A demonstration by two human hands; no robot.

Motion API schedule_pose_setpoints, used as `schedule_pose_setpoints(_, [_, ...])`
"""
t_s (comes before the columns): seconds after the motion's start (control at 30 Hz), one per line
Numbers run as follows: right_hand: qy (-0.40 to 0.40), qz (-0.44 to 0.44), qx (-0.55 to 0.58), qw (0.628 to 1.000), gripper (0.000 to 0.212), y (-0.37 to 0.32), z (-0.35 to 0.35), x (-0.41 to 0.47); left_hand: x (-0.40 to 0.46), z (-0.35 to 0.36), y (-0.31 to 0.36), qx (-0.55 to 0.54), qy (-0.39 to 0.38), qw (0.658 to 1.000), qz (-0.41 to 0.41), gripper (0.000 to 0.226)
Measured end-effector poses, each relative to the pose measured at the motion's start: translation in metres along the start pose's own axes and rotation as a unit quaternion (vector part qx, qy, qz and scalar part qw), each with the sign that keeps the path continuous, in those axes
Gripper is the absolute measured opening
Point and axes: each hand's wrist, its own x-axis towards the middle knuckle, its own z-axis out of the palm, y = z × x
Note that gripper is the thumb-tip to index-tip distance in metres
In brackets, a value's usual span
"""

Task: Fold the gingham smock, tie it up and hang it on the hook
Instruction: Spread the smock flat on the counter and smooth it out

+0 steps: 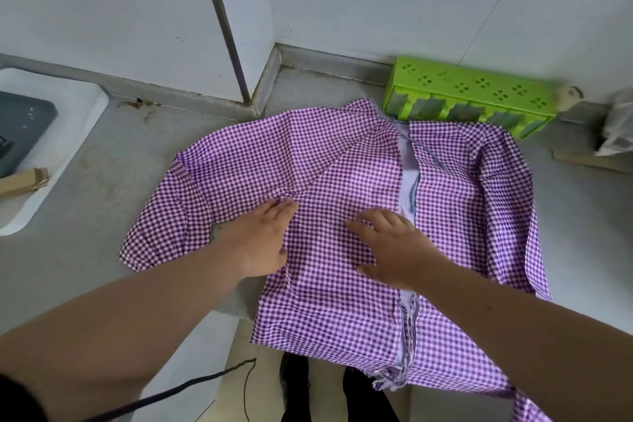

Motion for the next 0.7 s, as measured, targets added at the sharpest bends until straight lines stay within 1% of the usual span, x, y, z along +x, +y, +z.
schedule_pose_setpoints(0.07, [0.034,-0.080,-0.044,0.995,0.066,-0.005,0.003,-0.012,0.005,-0.003,-0.002,0.027,-0.017,0.999,-0.007,0.098])
schedule_pose_setpoints(0.13, [0.046,-0.164,-0.078,0.982,0.053,-0.010,0.009,-0.026,0.010,-0.009,-0.003,0.054,-0.023,0.998,0.003,0.107])
schedule_pose_setpoints(0.2, [0.015,-0.232,-0.087,0.969,0.055,-0.017,0.013,-0.036,0.012,-0.012,-0.006,0.063,-0.038,0.997,-0.002,0.120])
schedule_pose_setpoints(0.3, [-0.059,-0.300,-0.099,0.947,0.071,-0.021,0.019,-0.046,0.012,-0.014,-0.005,0.094,-0.057,0.994,-0.004,0.137])
schedule_pose_setpoints(0.33, [-0.071,-0.315,-0.109,0.940,0.074,-0.021,0.021,-0.049,0.013,-0.016,-0.005,0.094,-0.062,0.994,-0.004,0.140])
schedule_pose_setpoints(0.37, [-0.079,-0.325,-0.123,0.934,0.073,-0.022,0.023,-0.050,0.012,-0.018,-0.006,0.092,-0.065,0.994,-0.005,0.143])
schedule_pose_setpoints(0.4, [-0.085,-0.328,-0.141,0.930,0.067,-0.021,0.024,-0.052,0.015,-0.020,-0.004,0.091,-0.065,0.994,-0.003,0.146])
schedule_pose_setpoints(0.5, [-0.098,-0.345,-0.182,0.916,0.039,-0.025,0.027,-0.057,0.016,-0.021,-0.004,0.115,-0.072,0.991,-0.006,0.153])
schedule_pose_setpoints(0.57, [-0.113,-0.344,-0.193,0.912,0.028,-0.026,0.030,-0.059,0.018,-0.022,-0.004,0.128,-0.076,0.989,-0.008,0.154])
schedule_pose_setpoints(0.7, [-0.123,-0.341,-0.182,0.914,0.022,-0.022,0.030,-0.065,0.019,-0.029,0.000,0.132,-0.098,0.986,-0.019,0.154])
